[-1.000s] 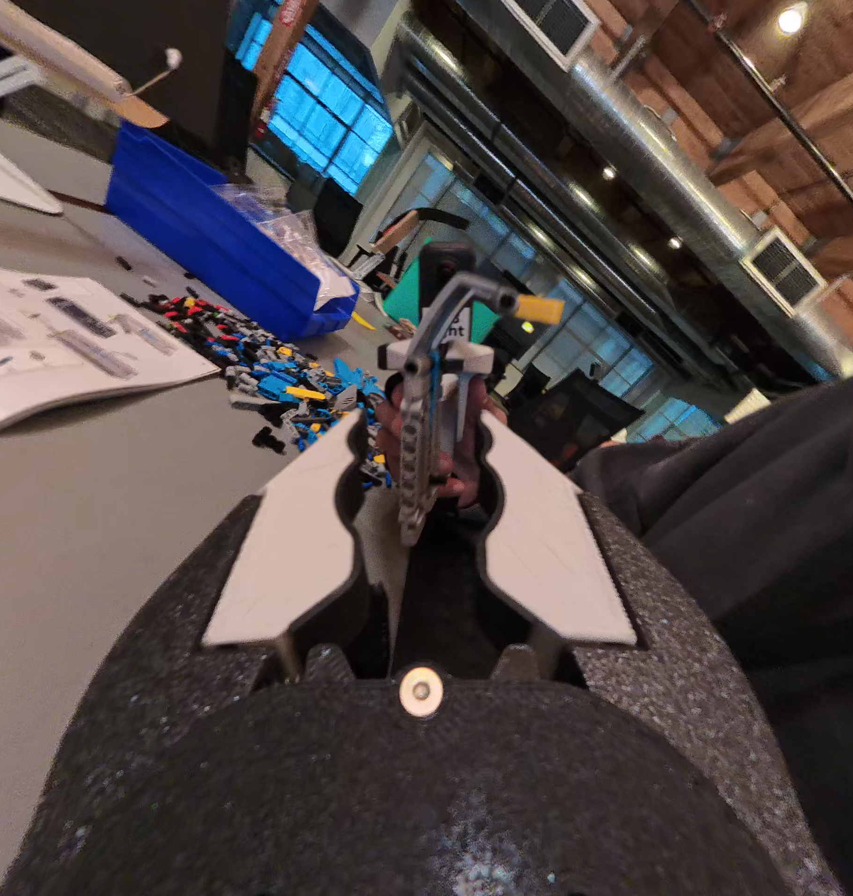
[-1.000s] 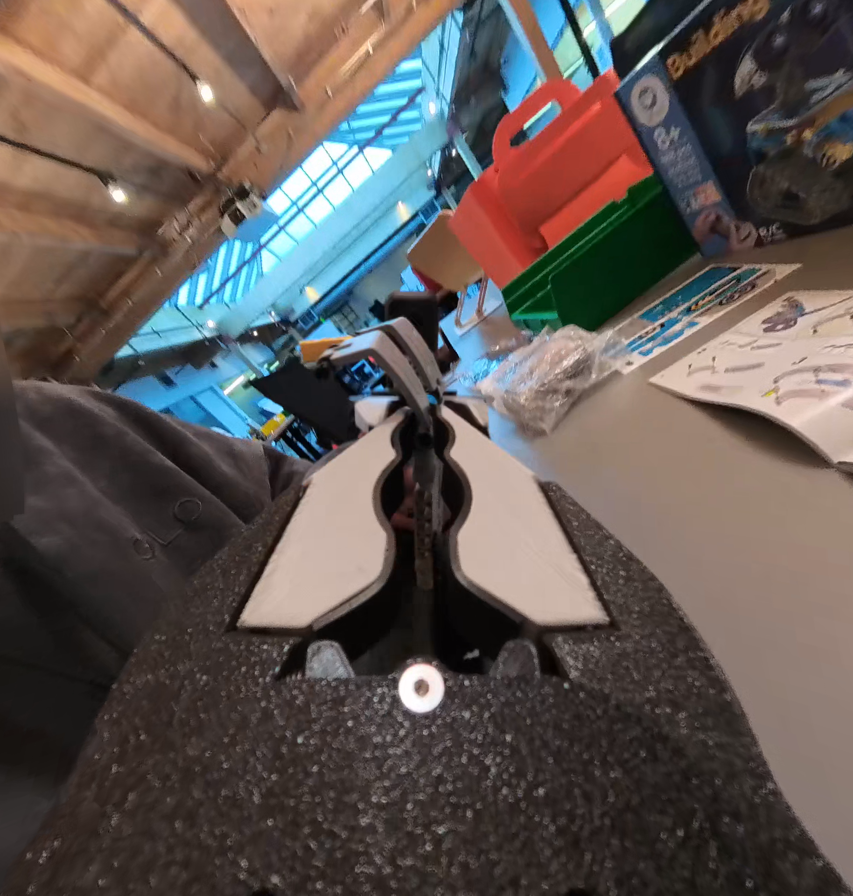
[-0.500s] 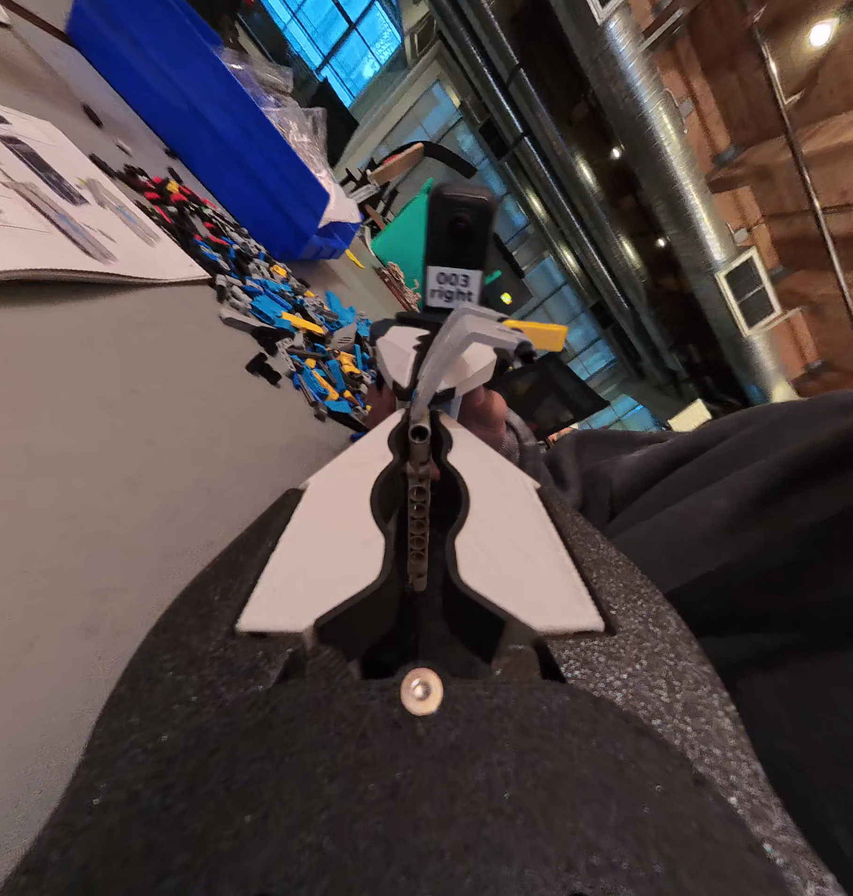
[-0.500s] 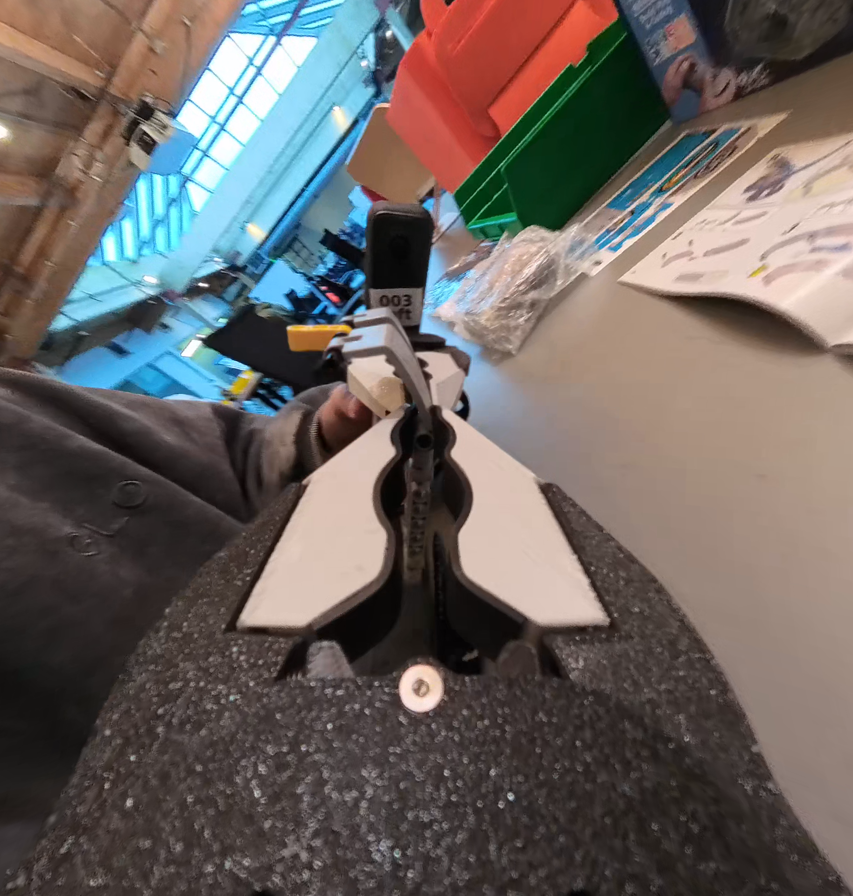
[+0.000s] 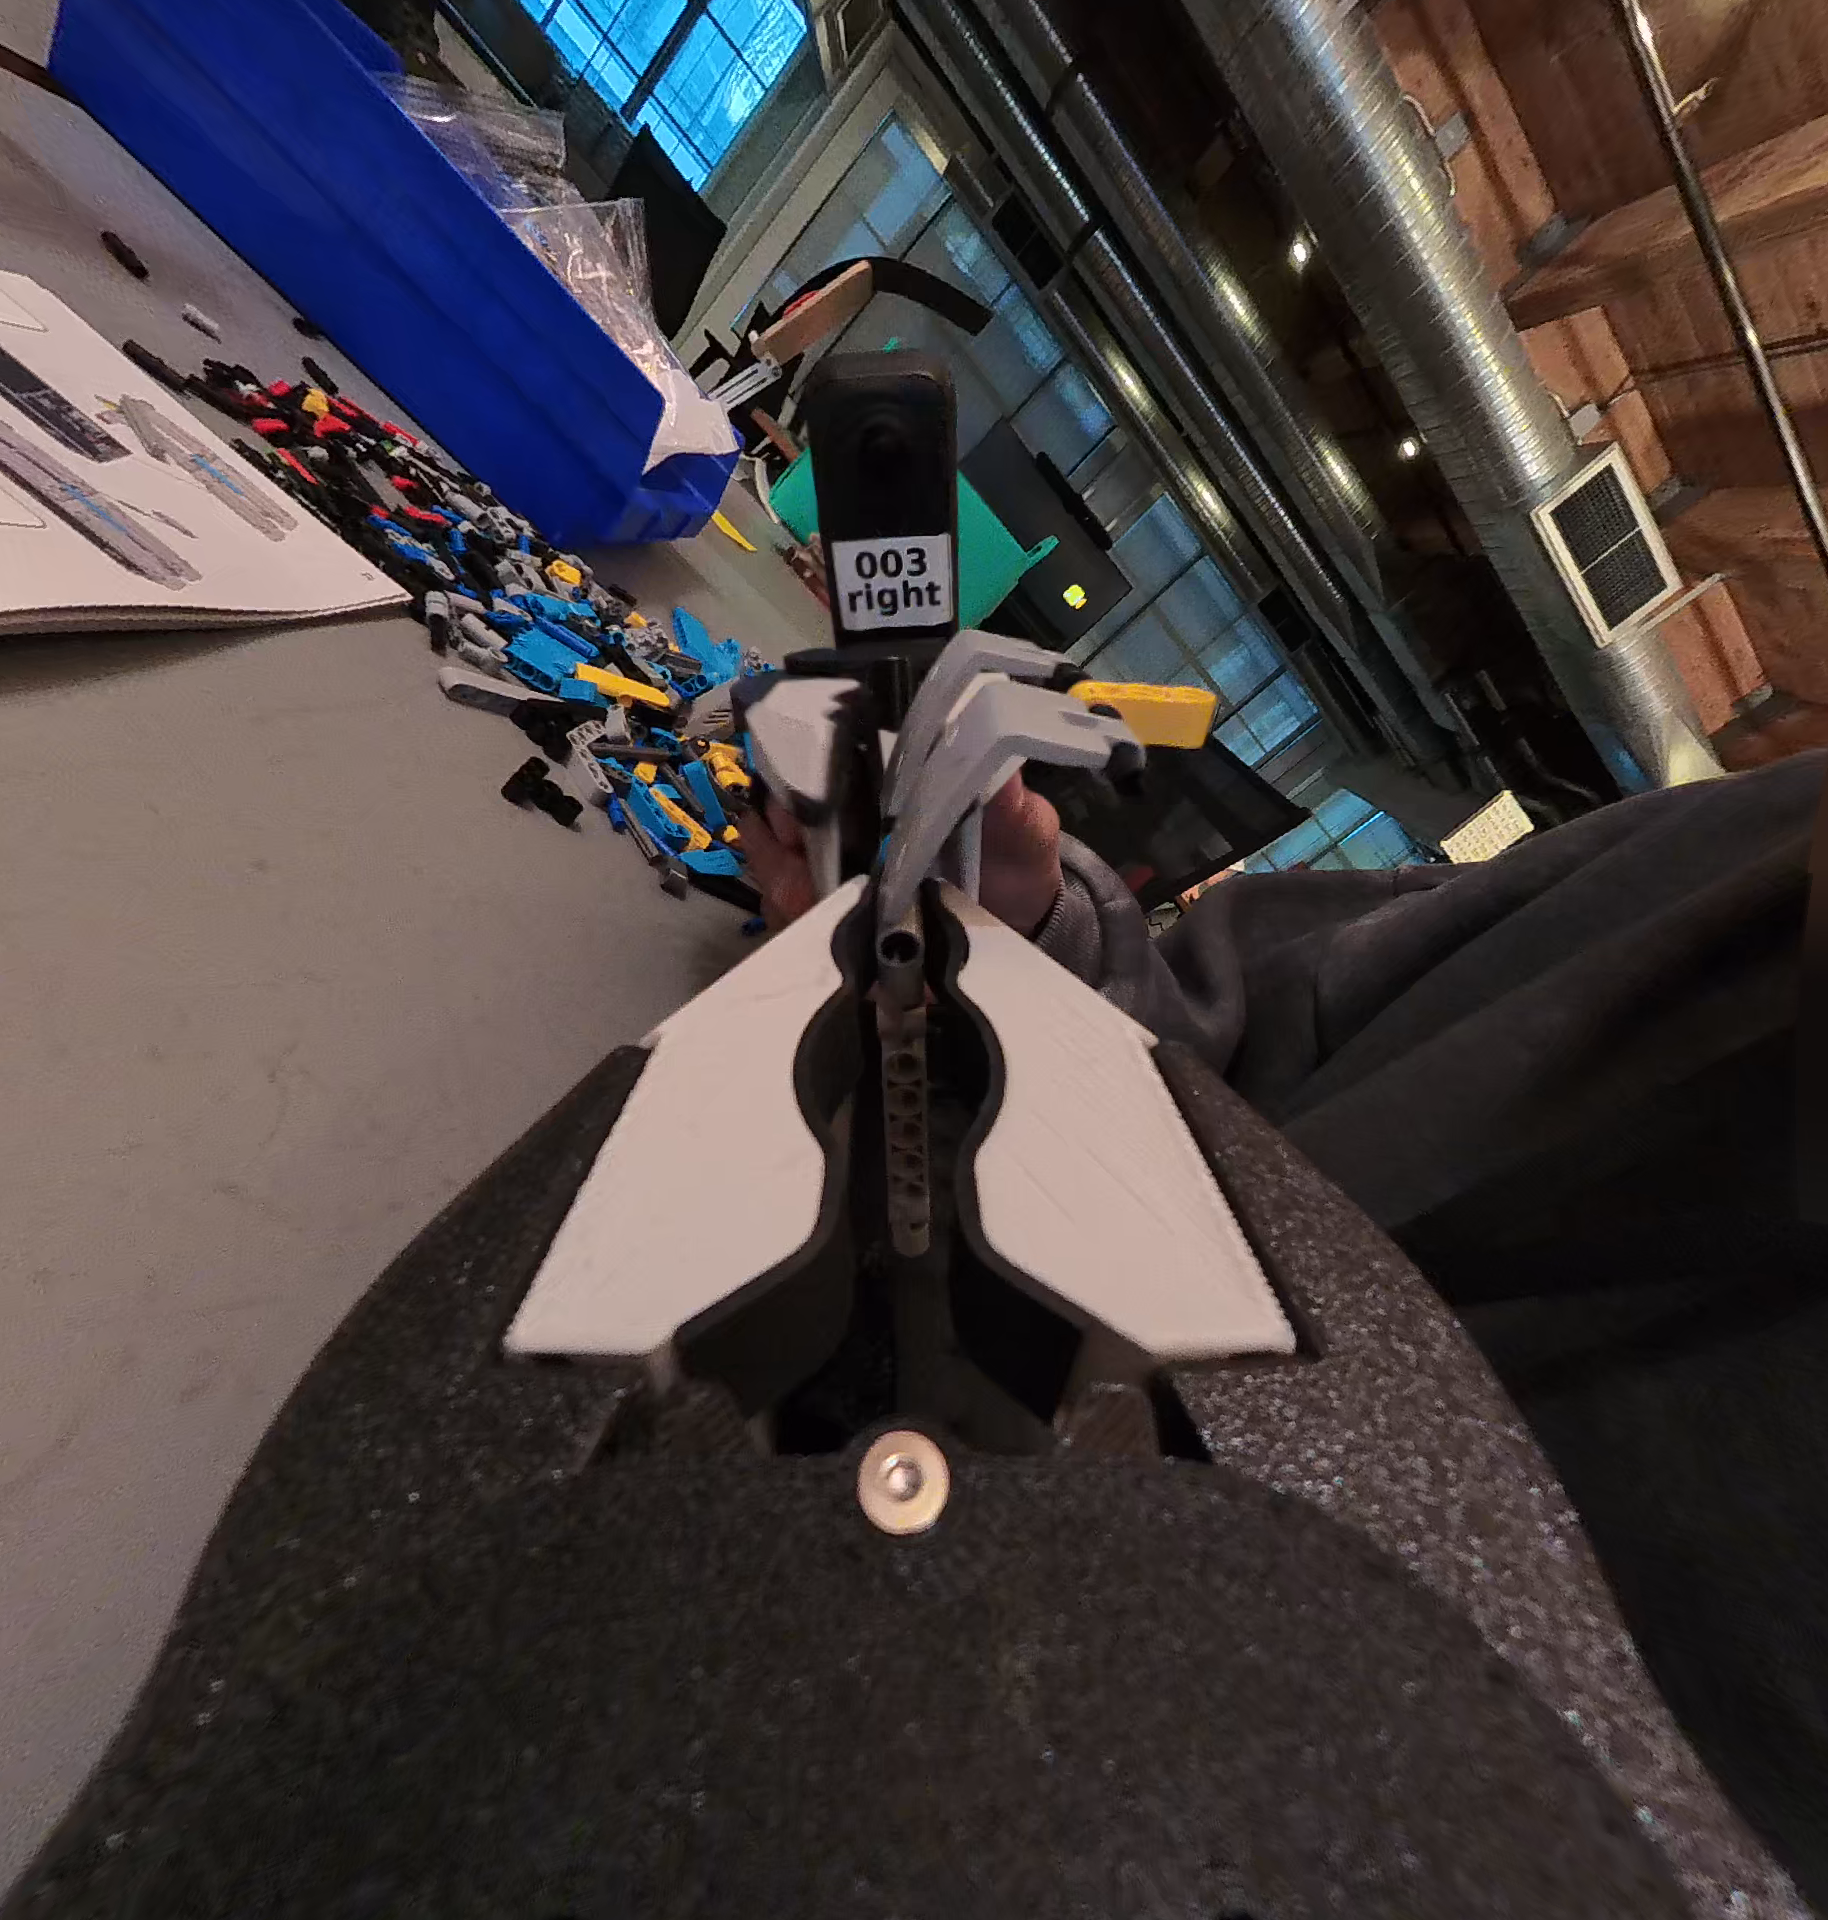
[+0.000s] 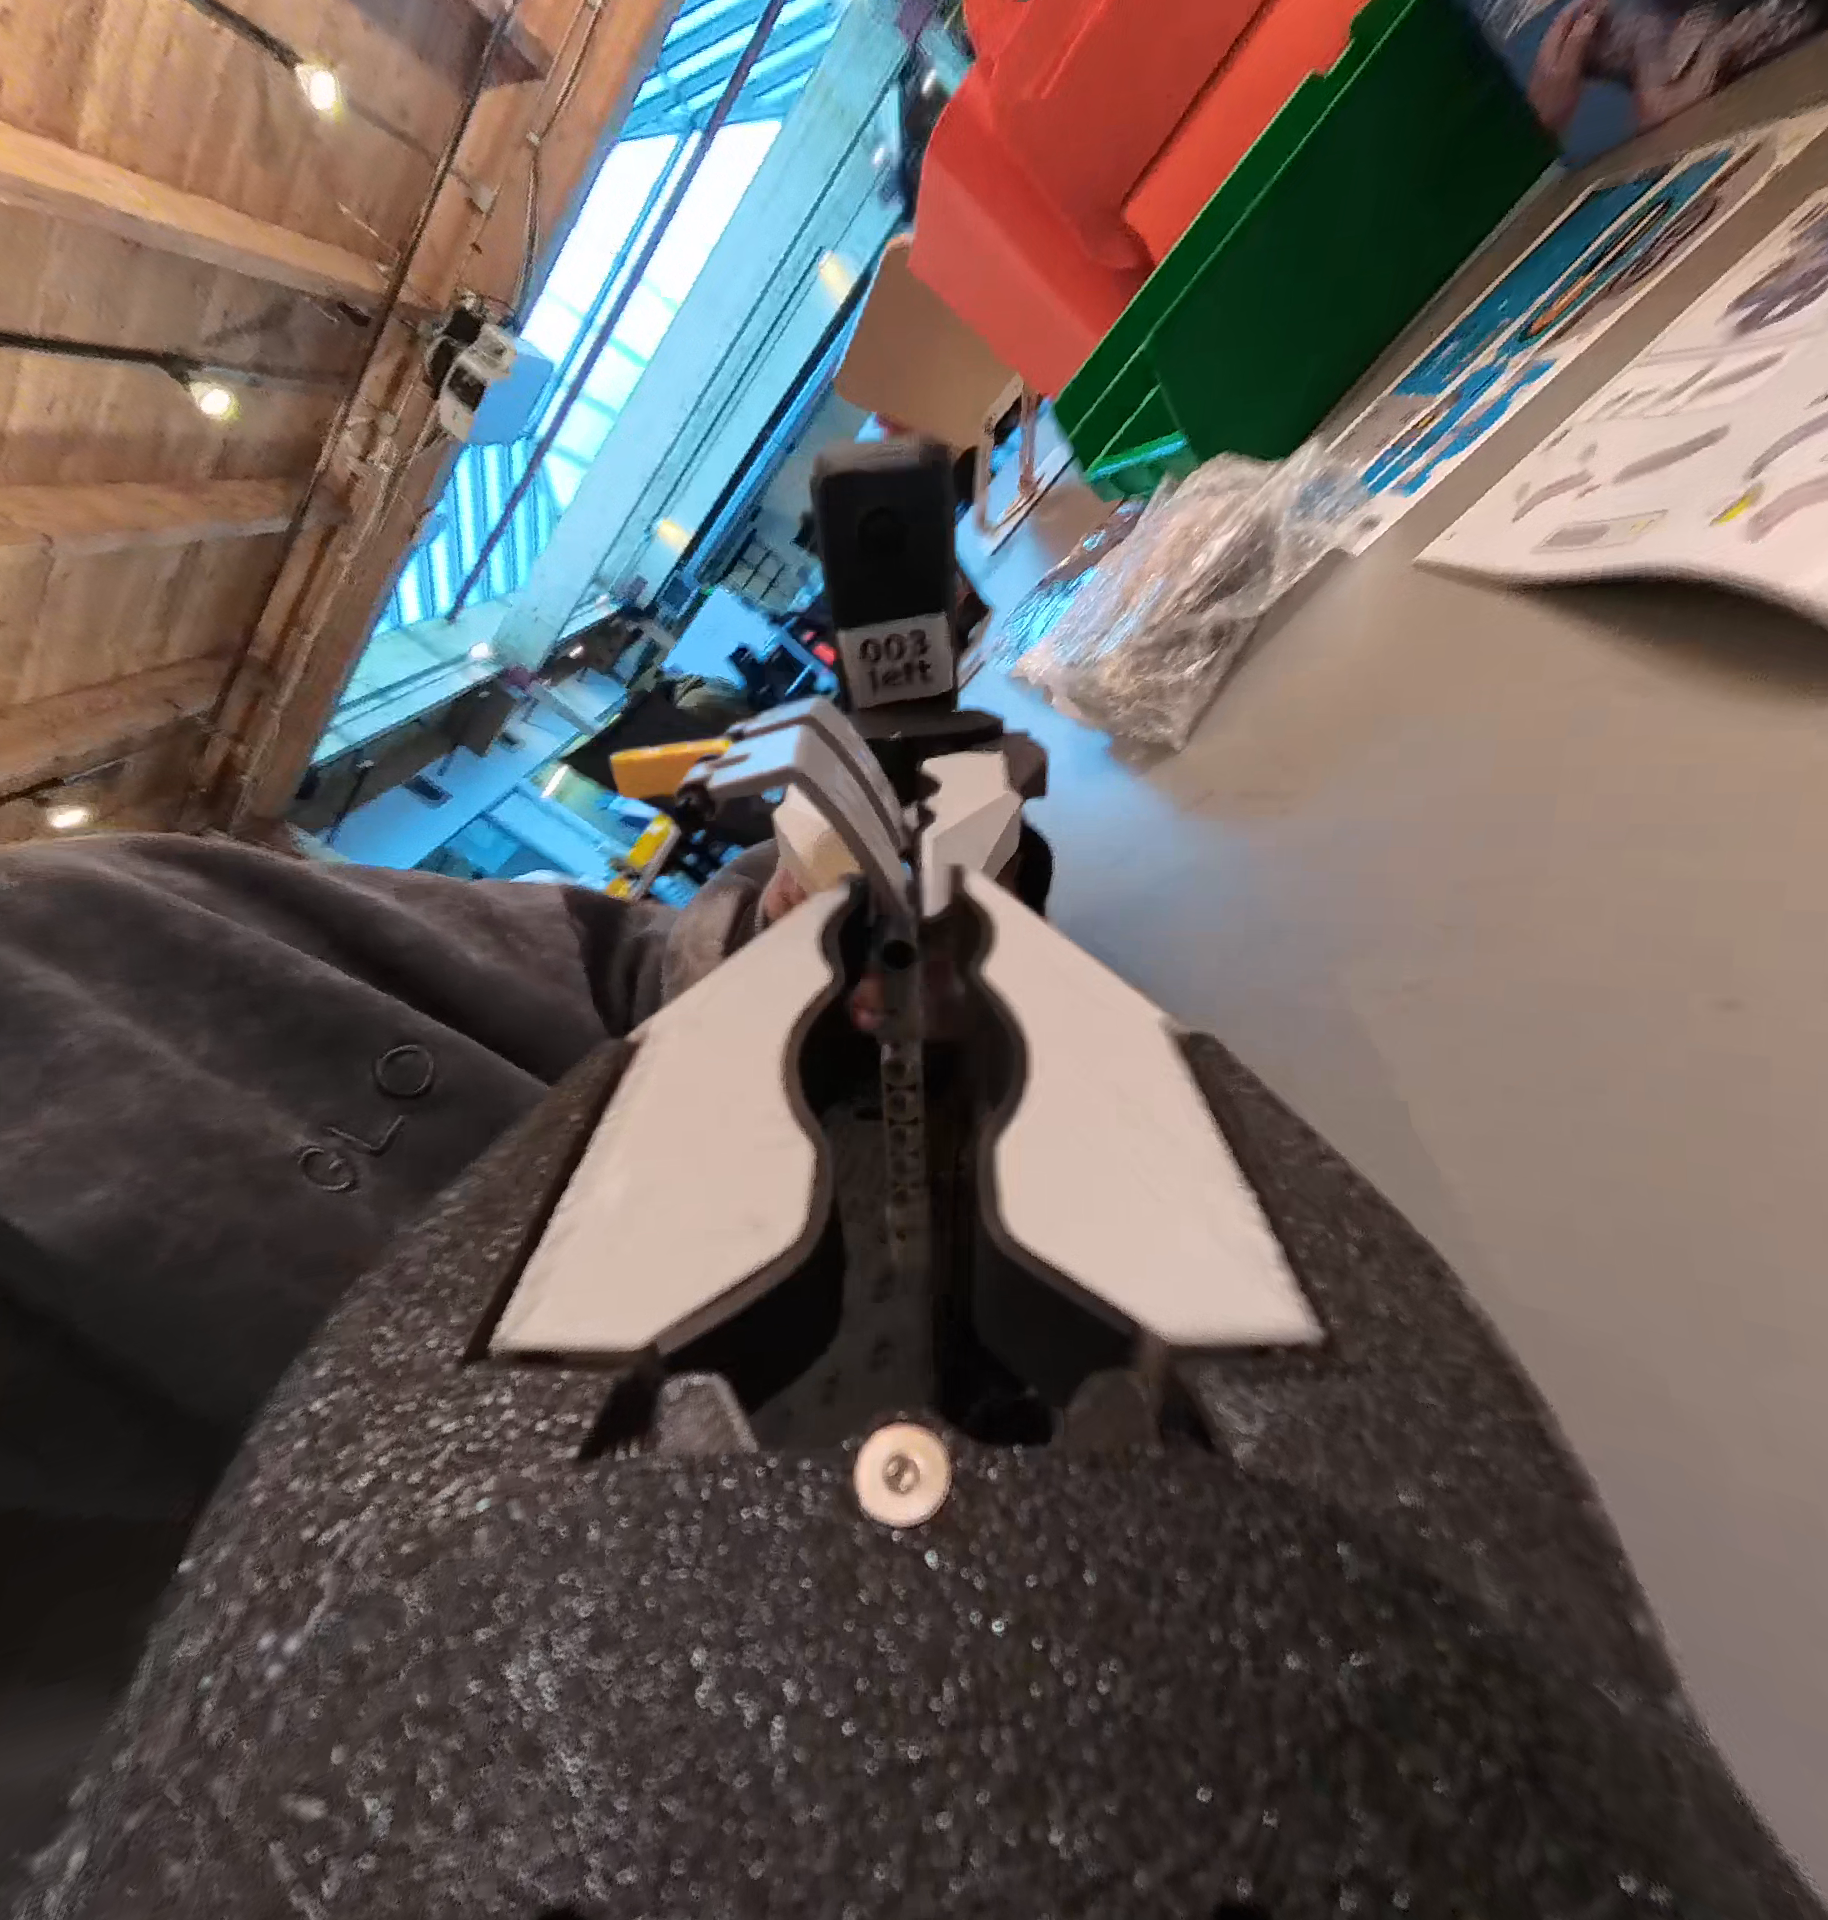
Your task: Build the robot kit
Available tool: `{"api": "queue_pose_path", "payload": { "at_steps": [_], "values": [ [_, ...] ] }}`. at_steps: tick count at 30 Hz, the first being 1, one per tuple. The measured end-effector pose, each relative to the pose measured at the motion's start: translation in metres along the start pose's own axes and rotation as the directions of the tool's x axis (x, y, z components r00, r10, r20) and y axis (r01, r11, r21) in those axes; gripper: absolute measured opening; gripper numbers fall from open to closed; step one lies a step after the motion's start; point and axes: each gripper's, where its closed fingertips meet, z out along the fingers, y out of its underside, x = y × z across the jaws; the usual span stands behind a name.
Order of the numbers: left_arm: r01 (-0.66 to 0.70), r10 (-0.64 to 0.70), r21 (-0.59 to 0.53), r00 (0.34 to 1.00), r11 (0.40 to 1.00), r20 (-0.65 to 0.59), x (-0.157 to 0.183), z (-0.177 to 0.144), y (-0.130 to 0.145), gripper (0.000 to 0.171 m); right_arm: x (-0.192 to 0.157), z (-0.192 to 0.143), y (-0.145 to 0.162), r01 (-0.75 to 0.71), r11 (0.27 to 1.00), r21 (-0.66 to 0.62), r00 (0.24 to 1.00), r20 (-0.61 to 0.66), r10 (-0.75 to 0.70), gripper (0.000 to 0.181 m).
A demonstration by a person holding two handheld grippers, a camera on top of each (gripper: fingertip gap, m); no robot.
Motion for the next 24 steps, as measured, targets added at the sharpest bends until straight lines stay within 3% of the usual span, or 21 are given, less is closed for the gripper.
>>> {"api": "queue_pose_path", "payload": {
  "at_steps": [1,3,10,13,17,24],
  "values": [
    [0.000,0.001,0.011,1.000,1.000,-0.007,0.001,-0.001,-0.001,0.004,0.000,-0.003,-0.004,0.011,1.000,0.021,1.000,-0.010,-0.011,0.026],
    [0.001,-0.001,0.014,1.000,1.000,-0.018,0.003,-0.002,-0.002,0.005,-0.007,-0.003,-0.001,0.011,1.000,-0.001,0.999,0.035,-0.011,0.006],
    [0.015,-0.016,0.041,0.999,0.999,0.033,-0.005,-0.006,-0.005,0.011,-0.004,-0.002,-0.001,0.106,0.994,-0.010,0.993,-0.050,-0.106,0.005],
    [0.025,-0.031,0.105,0.998,0.994,0.051,-0.009,-0.015,-0.013,0.011,0.001,-0.001,0.002,0.098,0.995,-0.026,0.992,-0.075,-0.100,0.006],
    [-0.005,0.002,0.058,0.999,0.998,0.052,-0.006,-0.009,-0.007,0.008,0.000,0.005,0.009,0.074,0.996,-0.051,0.996,-0.053,-0.077,0.006],
    [-0.104,0.095,0.069,0.988,0.992,0.121,-0.007,-0.022,-0.013,0.020,-0.002,-0.002,0.003,-0.007,1.000,-0.019,1.000,0.010,0.007,0.005]
  ]
}}
